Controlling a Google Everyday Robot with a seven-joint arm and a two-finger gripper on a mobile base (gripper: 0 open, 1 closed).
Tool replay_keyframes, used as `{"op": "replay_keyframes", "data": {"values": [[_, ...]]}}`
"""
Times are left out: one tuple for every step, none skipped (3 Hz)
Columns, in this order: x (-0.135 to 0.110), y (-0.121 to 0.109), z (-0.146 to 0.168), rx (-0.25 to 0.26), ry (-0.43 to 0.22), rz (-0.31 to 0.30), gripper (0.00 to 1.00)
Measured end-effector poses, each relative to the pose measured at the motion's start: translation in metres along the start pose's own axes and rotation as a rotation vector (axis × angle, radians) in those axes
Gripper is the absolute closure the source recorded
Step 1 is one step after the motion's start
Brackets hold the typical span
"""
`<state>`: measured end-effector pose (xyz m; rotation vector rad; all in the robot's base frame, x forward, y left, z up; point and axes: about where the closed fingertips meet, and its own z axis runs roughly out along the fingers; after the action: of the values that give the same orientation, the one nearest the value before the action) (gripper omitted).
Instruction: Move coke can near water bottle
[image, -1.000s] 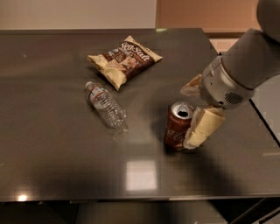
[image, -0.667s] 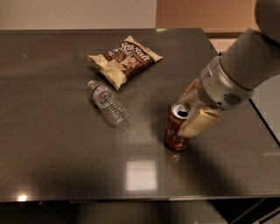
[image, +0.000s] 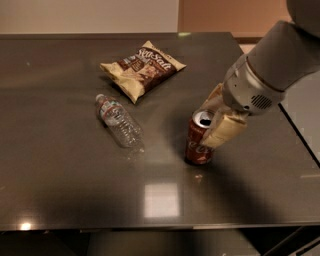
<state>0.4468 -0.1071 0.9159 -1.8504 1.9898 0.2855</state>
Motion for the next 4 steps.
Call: {"op": "replay_keyframes", "data": {"values": [[-0.012,-0.023,-0.008,0.017,-0.006,-0.005,1.0],[-0.028,-0.043,-0.01,0.026,-0.02,-0.025,1.0],[-0.042,-0.059,-0.004,0.026,-0.032,-0.042,1.0],[-0.053,-0.07,0.007,0.016,-0.047,-0.062,1.0]]}}
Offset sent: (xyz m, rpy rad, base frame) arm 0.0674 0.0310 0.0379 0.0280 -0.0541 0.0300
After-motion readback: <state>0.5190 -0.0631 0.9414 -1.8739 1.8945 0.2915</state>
